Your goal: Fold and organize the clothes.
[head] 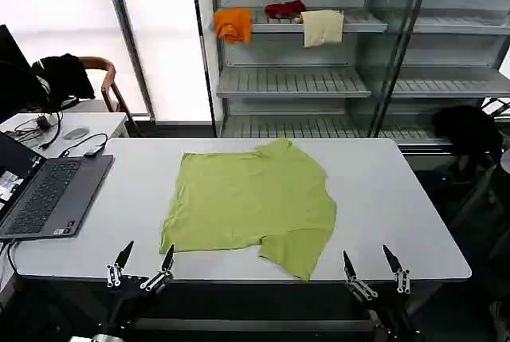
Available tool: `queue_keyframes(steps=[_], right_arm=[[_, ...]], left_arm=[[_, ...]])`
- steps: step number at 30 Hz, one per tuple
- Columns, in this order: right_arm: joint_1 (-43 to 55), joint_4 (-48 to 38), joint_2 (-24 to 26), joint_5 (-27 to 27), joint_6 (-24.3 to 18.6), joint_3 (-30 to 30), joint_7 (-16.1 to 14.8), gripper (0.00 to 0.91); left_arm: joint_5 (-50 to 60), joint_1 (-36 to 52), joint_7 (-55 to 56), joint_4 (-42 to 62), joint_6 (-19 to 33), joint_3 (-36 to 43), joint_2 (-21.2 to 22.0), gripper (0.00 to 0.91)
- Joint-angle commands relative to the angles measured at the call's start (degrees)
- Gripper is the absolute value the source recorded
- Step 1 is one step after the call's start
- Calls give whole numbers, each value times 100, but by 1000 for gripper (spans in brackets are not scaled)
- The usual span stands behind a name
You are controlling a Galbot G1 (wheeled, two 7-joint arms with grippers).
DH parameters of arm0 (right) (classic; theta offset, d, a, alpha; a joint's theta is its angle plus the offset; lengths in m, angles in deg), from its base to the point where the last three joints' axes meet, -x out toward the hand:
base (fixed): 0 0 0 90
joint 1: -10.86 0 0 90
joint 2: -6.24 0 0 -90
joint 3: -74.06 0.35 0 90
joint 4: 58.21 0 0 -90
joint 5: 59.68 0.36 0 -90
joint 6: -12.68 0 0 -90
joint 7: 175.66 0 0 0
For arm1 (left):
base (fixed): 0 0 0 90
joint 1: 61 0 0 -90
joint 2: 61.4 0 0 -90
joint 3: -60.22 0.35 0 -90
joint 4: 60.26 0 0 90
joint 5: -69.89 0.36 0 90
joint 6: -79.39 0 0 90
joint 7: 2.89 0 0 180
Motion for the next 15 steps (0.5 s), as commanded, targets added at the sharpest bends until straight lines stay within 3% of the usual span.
queue_keyframes(steps=[1, 8, 15], right_arm=[[1147, 594, 56, 891, 2885, -551, 455, 907], [1713, 389, -82, 1106, 3320, -1125, 716, 907], [2046, 239, -218, 1116, 3466, -1433, 839, 907]], left_arm=[[-613, 347, 95, -321, -2231, -208, -525, 907], [-953, 824, -292, -126, -2845, -349, -704, 907], [-1235, 1328, -285, 241, -2948, -221, -696, 907]])
